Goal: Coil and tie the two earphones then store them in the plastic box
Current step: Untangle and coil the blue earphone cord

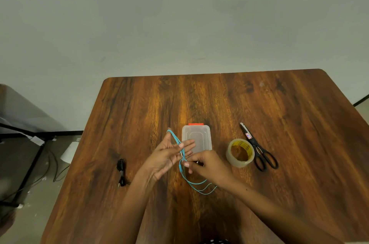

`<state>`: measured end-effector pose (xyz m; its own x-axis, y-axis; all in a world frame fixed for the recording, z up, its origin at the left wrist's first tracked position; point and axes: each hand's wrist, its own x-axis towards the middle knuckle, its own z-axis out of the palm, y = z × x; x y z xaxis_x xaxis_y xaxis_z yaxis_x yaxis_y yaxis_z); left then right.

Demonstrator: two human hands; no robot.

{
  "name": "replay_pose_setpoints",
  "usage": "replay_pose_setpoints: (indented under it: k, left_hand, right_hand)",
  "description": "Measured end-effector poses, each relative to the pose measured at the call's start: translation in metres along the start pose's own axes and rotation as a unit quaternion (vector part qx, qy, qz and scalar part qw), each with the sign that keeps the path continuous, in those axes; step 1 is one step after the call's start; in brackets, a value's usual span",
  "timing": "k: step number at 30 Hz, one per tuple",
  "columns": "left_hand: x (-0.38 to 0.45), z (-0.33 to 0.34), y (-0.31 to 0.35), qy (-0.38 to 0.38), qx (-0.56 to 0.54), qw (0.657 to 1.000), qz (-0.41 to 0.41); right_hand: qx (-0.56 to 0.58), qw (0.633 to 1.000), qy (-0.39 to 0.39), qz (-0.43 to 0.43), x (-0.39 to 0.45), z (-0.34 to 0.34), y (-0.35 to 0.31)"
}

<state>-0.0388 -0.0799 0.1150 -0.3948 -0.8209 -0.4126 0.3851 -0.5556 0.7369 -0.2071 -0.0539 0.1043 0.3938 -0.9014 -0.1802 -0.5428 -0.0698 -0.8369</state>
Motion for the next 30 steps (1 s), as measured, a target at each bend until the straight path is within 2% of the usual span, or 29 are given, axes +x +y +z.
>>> replay_pose_setpoints:
  k: [5,9,12,15,20,24,30]
  left_hand:
    - [0.004,-0.008,-0.013,0.000,0.085,0.996,-0.034]
    - [-0.007,-0.007,-0.008,-0.140,0.174,0.969,-0.103]
    - [-0.014,-0.007,-0.007,-0.197,0.189,0.948,-0.161]
    - [-0.019,-0.008,-0.010,-0.266,0.178,0.927,-0.197]
    - [-0.026,-0.005,-0.011,-0.351,0.111,0.911,-0.186]
    - [-0.028,-0.002,-0.006,-0.376,0.082,0.908,-0.165]
    - [-0.031,0.002,-0.012,-0.386,0.014,0.911,-0.143]
  right_hand:
    - [-0.139,0.988,-0.044,-0.050,-0.001,-0.011,-0.009]
    - [-0.169,0.980,-0.073,-0.073,0.005,-0.035,-0.011]
    - [-0.127,0.984,-0.088,-0.085,0.017,-0.054,-0.008]
    - [-0.072,0.990,-0.056,-0.104,0.027,-0.073,-0.007]
    - [0.023,0.995,-0.012,-0.094,0.036,-0.082,0.004]
    - [0.133,0.989,0.012,-0.059,0.034,-0.064,0.013]
    - [0.178,0.981,0.049,-0.052,0.030,-0.044,0.016]
